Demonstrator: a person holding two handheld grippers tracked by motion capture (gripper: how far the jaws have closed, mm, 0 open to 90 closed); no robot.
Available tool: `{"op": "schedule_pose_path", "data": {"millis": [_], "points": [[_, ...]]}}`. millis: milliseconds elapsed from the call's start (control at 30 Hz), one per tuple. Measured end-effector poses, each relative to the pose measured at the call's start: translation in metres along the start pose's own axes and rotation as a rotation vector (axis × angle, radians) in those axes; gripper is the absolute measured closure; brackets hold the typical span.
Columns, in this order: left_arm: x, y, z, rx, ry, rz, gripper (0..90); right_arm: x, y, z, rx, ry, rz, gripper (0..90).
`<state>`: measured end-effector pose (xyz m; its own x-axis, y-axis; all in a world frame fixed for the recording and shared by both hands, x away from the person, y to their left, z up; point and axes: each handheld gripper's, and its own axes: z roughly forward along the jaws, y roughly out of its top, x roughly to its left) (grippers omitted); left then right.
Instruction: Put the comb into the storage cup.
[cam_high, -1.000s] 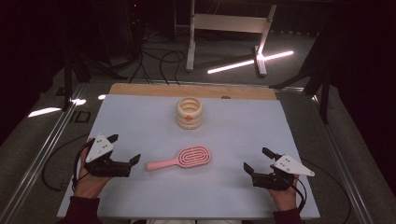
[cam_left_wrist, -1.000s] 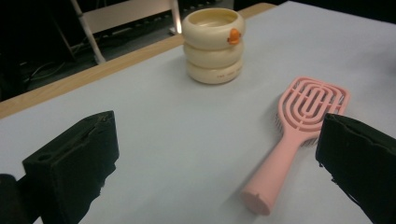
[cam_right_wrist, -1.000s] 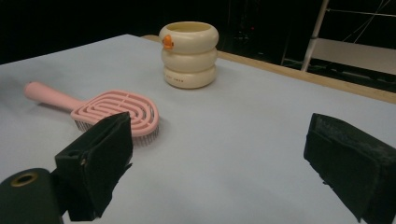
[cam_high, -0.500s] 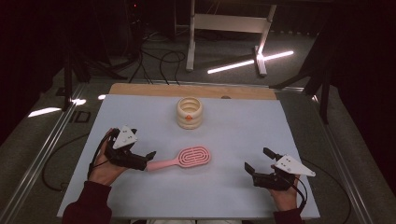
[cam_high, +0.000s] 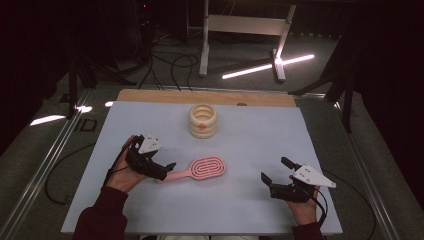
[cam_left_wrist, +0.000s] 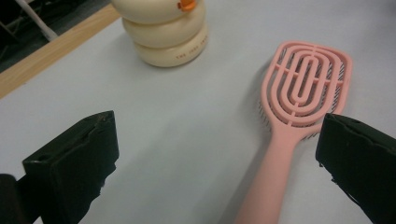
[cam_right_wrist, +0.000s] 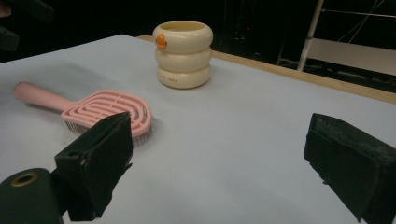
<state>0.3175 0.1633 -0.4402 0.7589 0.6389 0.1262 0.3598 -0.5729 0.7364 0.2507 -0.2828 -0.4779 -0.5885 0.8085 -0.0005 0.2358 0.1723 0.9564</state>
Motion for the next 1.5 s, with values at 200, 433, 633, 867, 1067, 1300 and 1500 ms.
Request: {"op": "schedule_pose_path", "data": {"millis": [200, 433, 633, 867, 1067, 1300, 1500], "points": [[-0.002, 0.005, 0.010, 0.022, -0.016, 0.016, 0.0, -0.002, 0.001, 0.004, -0.007, -0.006, 0.002, 7.9], [-0.005, 0.010, 0.019, 0.065, -0.039, 0.047, 0.0, -0.003, 0.002, 0.007, -0.008, -0.007, -0.003, 7.9], [-0.007, 0.012, 0.026, 0.099, -0.058, 0.063, 0.0, -0.003, 0.004, 0.007, -0.010, -0.010, -0.006, 7.9], [-0.011, 0.016, 0.037, 0.161, -0.091, 0.098, 0.0, -0.002, 0.008, 0.011, -0.014, -0.005, -0.012, 7.9], [-0.013, 0.019, 0.049, 0.250, -0.125, 0.131, 0.3, 0.000, 0.012, 0.017, -0.016, 0.002, -0.017, 8.0], [-0.016, 0.021, 0.062, 0.306, -0.161, 0.143, 1.5, -0.001, 0.012, 0.016, -0.019, 0.003, -0.008, 8.0], [-0.018, 0.019, 0.072, 0.339, -0.182, 0.145, 2.3, 0.000, 0.011, 0.016, -0.017, 0.005, -0.012, 7.9]]}}
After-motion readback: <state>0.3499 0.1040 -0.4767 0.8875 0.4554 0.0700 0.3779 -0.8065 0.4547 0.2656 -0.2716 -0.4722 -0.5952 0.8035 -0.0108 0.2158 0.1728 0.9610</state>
